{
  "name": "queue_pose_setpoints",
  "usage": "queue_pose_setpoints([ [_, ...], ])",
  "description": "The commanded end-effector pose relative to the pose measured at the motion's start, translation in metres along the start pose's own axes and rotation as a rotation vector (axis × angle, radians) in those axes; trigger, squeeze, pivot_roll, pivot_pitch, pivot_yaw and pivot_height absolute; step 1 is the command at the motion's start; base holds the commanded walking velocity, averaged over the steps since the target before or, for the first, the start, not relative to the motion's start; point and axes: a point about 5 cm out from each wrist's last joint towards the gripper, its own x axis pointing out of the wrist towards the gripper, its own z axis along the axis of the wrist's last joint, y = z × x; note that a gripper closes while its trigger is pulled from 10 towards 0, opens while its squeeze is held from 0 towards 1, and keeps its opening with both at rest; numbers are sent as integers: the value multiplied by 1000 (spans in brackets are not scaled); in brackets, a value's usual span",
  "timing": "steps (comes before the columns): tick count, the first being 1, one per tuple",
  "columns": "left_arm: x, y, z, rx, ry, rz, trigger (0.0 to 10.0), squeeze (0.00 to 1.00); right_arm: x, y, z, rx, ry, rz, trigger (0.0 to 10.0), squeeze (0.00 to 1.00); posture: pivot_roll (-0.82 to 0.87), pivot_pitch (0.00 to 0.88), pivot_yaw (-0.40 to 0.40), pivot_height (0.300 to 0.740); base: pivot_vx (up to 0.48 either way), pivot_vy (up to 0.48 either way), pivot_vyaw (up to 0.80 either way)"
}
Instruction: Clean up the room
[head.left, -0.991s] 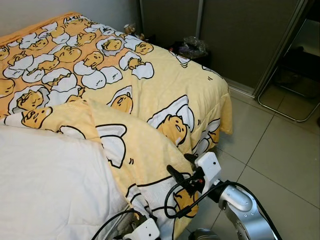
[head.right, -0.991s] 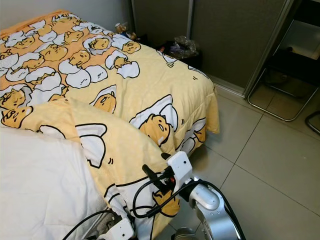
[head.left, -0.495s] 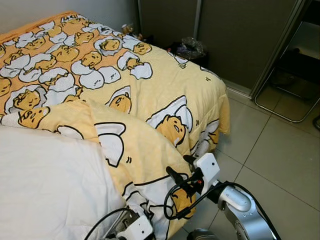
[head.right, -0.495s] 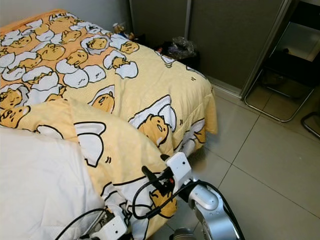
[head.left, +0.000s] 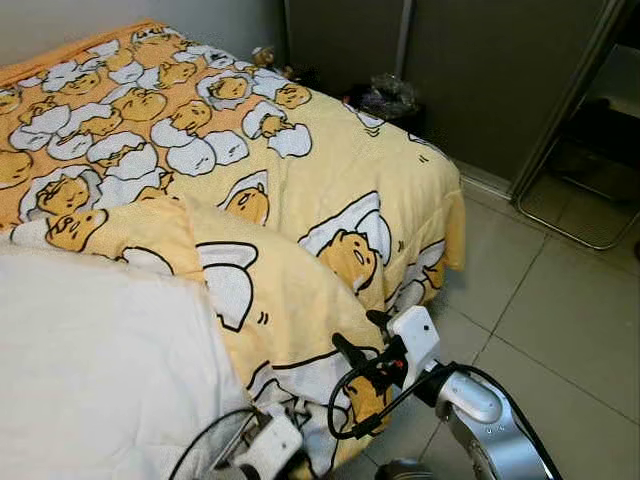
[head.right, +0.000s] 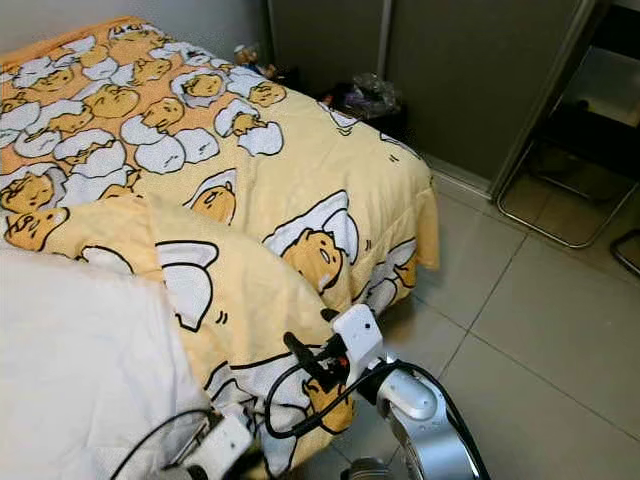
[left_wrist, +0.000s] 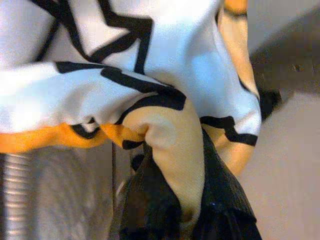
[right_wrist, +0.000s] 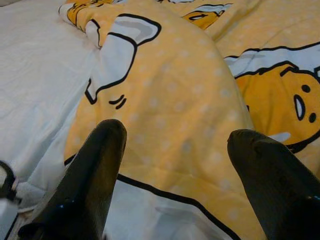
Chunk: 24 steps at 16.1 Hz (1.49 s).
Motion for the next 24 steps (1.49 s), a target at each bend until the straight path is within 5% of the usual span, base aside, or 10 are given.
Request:
queue_pose_setpoints([
  [1,-1,7,6,-12,-33,14,0,0,3,0,3,-9,-7,17,10000,0,-175,49,100,740,-371,0,0],
  [6,-1,15,29,0,-170,3,0,0,3,1,3,-7,-6,18,10000,0,-175,49,101,740,-269,0,0],
  [10,-1,14,40,10,-210,4,549,0,3,0,2,-8,-5,20,10000,0,-174,50,98,740,0,0,0],
  [17,-1,3,52,-23,-254,-32,0,0,2,0,2,-6,-7,25,10000,0,-180,54,93,740,0,0,0],
  [21,-3,4,36,-2,-177,-29,0,0,-3,5,4,-18,-11,100,10000,0,-184,55,94,740,0,0,0],
  [24,-15,13,5,-24,-64,0,0,0,-5,2,1,-18,3,93,10000,0,-183,58,95,740,0,0,0],
])
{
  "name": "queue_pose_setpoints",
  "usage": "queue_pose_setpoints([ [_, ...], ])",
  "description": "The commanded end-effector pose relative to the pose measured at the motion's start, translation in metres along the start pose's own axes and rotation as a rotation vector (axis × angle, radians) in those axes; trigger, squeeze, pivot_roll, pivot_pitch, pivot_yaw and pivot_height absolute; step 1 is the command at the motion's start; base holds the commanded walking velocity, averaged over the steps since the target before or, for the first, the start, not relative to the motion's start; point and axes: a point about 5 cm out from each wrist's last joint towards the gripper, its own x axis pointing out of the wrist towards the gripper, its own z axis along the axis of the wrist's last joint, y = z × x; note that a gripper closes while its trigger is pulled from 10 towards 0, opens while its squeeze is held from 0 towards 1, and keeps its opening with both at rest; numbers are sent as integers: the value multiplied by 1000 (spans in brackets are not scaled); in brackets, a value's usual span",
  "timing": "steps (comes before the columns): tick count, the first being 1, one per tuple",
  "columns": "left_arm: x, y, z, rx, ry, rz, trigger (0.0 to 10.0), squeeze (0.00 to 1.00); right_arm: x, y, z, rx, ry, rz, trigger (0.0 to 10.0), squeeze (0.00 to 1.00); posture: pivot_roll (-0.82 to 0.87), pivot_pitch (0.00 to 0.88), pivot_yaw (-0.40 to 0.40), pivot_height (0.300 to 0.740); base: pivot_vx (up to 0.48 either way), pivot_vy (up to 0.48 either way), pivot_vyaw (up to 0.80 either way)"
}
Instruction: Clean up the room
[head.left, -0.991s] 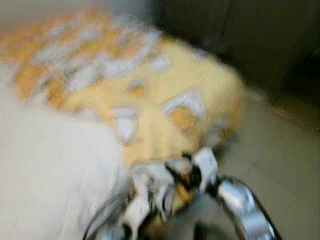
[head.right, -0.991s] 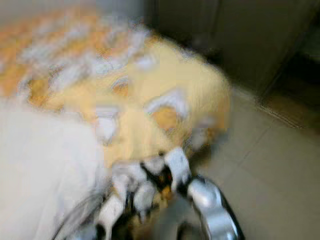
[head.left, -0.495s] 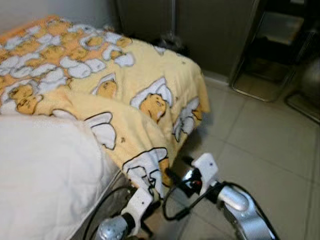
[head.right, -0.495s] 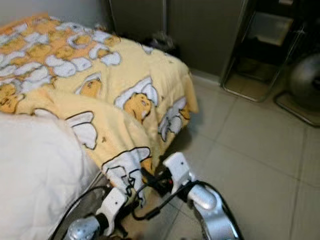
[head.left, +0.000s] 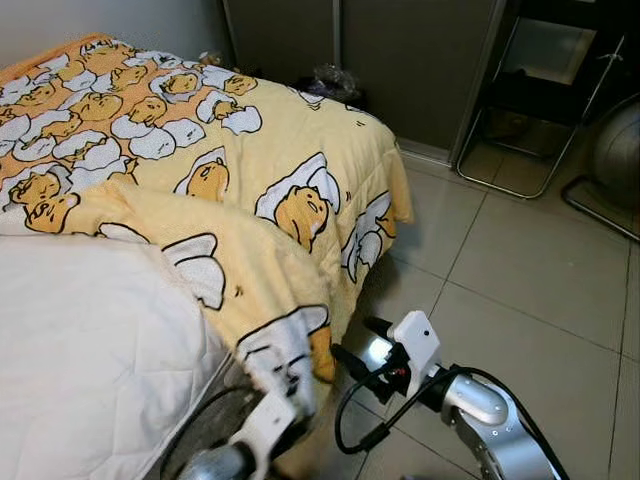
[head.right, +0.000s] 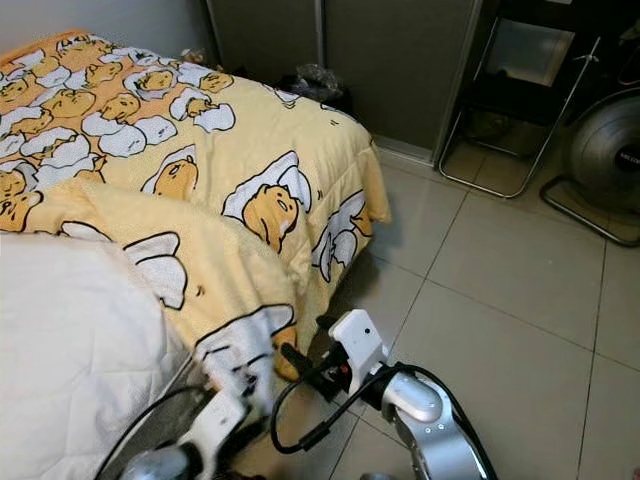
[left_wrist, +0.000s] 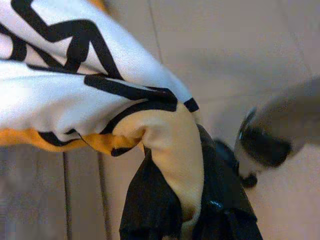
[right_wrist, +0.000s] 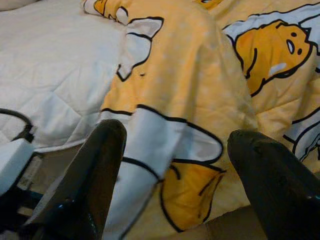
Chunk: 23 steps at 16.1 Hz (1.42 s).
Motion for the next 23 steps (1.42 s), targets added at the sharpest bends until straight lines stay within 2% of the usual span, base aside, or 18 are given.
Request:
queue_pose_setpoints([
  [1,-4,0,-10,-8,43,6,0,0,1,2,3,2,-13,11,10000,0,-183,58,95,740,0,0,0],
  [3,-16,-2,-36,-37,116,18,0,0,0,4,2,7,-11,15,10000,0,-184,60,95,740,0,0,0],
  [6,-20,-11,-52,-33,195,-2,0,0,-1,3,2,7,-8,16,10000,0,-184,62,92,740,0,0,0],
  [8,-24,-30,-71,-49,296,-8,0,0,-1,3,2,4,-7,16,10000,0,-184,62,92,740,0,0,0],
  [9,-24,-33,-73,-51,302,-12,0,0,-1,3,2,3,-6,16,10000,0,-184,62,92,740,0,0,0],
  [10,-15,-48,-68,-34,282,-44,0,0,-1,2,2,4,-4,18,10000,0,-186,63,88,740,0,0,0],
  [13,0,-58,-50,10,214,-73,0,0,-1,2,2,3,-4,22,10000,0,-184,62,88,740,0,0,0],
  [15,18,-65,-27,40,151,-91,0,0,-1,2,2,2,-5,24,10000,0,-184,59,89,740,0,0,0],
  [17,26,-71,-17,53,132,-106,0,0,0,2,2,1,-5,26,10000,0,-185,54,90,740,0,0,0],
  [19,37,-84,-3,50,102,-144,0,0,0,3,2,0,-3,30,10000,0,-189,47,91,740,0,0,0],
  [22,53,-107,24,111,52,-196,0,0,-2,2,0,-4,5,35,10000,0,-198,30,90,740,0,0,0],
  [23,55,-111,25,119,59,-209,0,0,-2,2,0,-5,6,36,10000,0,-198,30,90,740,0,0,0],
])
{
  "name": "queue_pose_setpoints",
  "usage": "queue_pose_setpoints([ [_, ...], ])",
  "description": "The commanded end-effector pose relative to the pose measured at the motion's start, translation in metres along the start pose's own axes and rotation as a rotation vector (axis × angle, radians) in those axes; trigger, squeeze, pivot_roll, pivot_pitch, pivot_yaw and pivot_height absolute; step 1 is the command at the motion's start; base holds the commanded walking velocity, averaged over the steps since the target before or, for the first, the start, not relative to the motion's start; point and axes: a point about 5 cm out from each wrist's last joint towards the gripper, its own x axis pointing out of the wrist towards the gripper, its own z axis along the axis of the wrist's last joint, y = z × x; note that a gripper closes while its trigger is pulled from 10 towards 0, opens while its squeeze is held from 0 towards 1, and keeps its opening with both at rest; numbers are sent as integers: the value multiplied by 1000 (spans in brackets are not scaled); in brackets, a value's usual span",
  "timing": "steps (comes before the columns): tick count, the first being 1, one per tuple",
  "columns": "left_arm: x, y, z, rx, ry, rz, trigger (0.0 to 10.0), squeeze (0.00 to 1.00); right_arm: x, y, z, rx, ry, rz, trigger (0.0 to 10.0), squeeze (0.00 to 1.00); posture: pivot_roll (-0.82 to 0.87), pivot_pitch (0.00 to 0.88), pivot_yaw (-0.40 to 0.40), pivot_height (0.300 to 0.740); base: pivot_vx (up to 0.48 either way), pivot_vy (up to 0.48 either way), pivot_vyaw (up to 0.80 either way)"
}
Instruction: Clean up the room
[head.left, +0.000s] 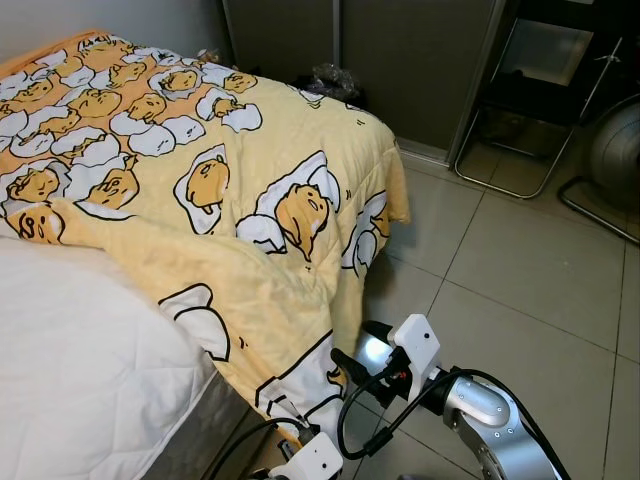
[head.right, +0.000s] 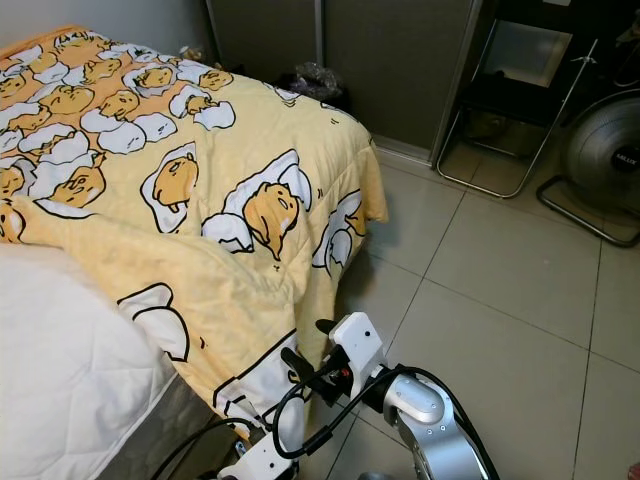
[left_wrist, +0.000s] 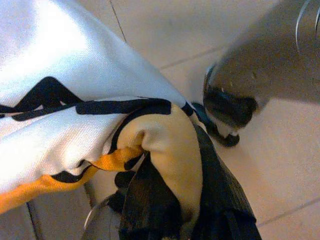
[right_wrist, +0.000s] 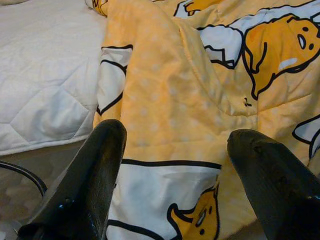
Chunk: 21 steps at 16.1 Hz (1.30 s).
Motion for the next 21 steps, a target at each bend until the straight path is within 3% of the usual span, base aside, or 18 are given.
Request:
queue_pose_setpoints([
  [1,22,-43,41,-12,-79,-110,0,0,1,1,2,-4,-10,14,10000,0,-200,26,90,740,0,0,0],
  [6,24,-56,38,69,1,-174,0,0,0,1,3,-3,-14,13,10000,0,-203,33,91,740,0,0,0],
  [8,27,-67,45,105,3,-215,0,0,0,3,3,1,-12,14,10000,0,-201,47,90,740,0,0,0],
  [10,30,-70,53,80,-10,-216,0,0,-1,3,3,3,-11,15,10000,0,-198,50,89,740,0,0,0],
  [12,33,-65,61,-59,-26,-134,0,0,0,3,2,3,-9,19,10000,0,-196,51,87,740,0,0,0],
  [15,34,-55,63,-372,-45,-30,0,0,0,2,2,1,-8,19,10000,0,-194,51,86,740,0,0,0],
  [17,34,-53,61,-465,-43,-4,0,0,0,2,2,2,-6,20,10000,0,-192,51,85,740,0,0,0],
  [18,34,-53,62,-421,-32,-12,0,0,0,3,1,3,-4,21,10000,0,-191,51,85,740,0,0,0],
  [20,35,-53,66,-188,-10,-69,0,0,0,3,1,2,-4,23,10000,0,-190,49,85,740,0,0,0],
  [21,35,-53,68,-118,-4,-87,0,0,0,3,1,2,-5,24,10000,0,-190,49,85,740,0,0,0],
])
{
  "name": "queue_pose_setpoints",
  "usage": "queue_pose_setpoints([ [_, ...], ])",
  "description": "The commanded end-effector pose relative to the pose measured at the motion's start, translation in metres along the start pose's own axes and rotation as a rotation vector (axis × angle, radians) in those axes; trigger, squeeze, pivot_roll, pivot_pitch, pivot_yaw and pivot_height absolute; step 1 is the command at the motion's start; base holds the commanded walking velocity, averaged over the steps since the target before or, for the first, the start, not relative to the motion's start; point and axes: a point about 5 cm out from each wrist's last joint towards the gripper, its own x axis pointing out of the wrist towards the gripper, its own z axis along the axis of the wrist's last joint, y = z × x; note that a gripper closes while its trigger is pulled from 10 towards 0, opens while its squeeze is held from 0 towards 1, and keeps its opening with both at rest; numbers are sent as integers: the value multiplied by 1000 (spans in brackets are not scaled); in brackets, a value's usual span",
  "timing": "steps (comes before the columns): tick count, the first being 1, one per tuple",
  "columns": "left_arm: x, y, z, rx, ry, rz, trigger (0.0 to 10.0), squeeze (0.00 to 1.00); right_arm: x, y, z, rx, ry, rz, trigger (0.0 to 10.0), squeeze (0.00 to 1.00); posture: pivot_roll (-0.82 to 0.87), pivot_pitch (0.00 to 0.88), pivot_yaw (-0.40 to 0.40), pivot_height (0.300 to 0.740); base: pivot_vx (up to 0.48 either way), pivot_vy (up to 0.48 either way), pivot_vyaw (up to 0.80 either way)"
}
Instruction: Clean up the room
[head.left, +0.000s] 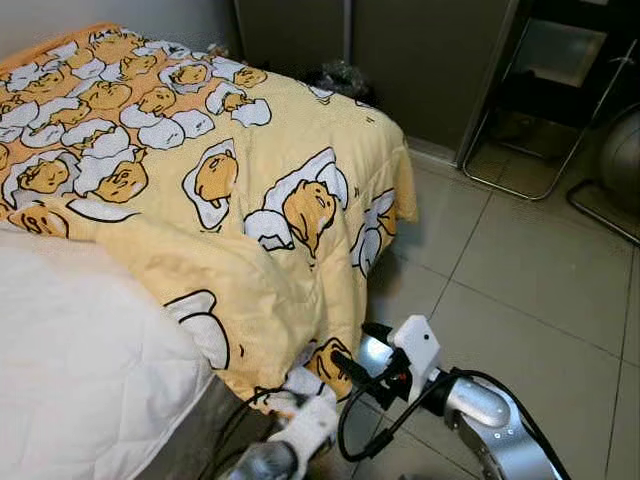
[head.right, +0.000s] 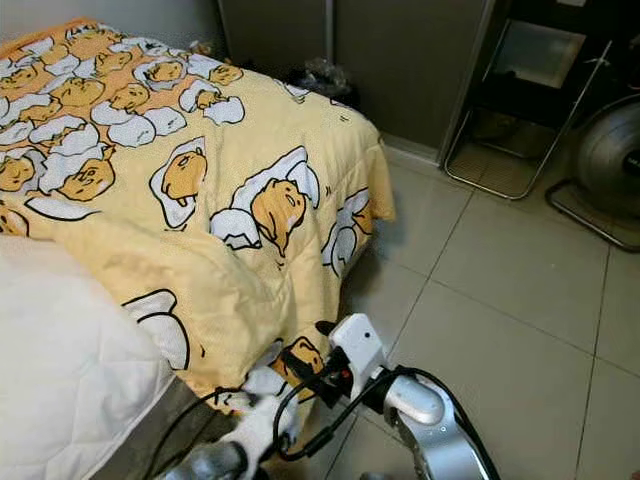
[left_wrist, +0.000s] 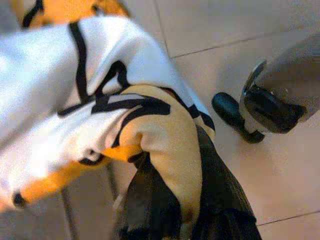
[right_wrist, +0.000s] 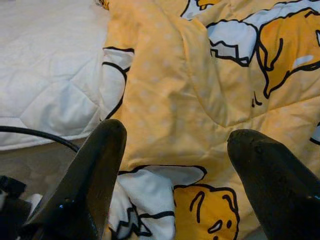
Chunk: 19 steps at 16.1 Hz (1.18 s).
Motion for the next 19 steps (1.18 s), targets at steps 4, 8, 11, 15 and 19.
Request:
queue_pose_setpoints([
  [4,13,-81,41,64,-71,-173,10000,1000,1,1,2,-1,-7,14,10000,0,-191,48,85,740,0,0,0],
  [8,13,-82,39,133,-29,-211,10000,1000,1,1,1,0,-3,13,10000,0,-192,48,86,740,0,0,0],
  [11,13,-82,36,150,8,-236,10000,1000,2,2,1,3,-3,14,10000,0,-183,47,90,740,0,0,0],
  [15,13,-82,34,111,21,-239,10000,1000,2,2,0,5,-4,11,10000,0,-178,48,92,740,0,0,0],
  [19,13,-80,31,33,31,-190,10000,1000,1,2,0,4,-2,12,10000,0,-175,46,94,740,0,0,0],
])
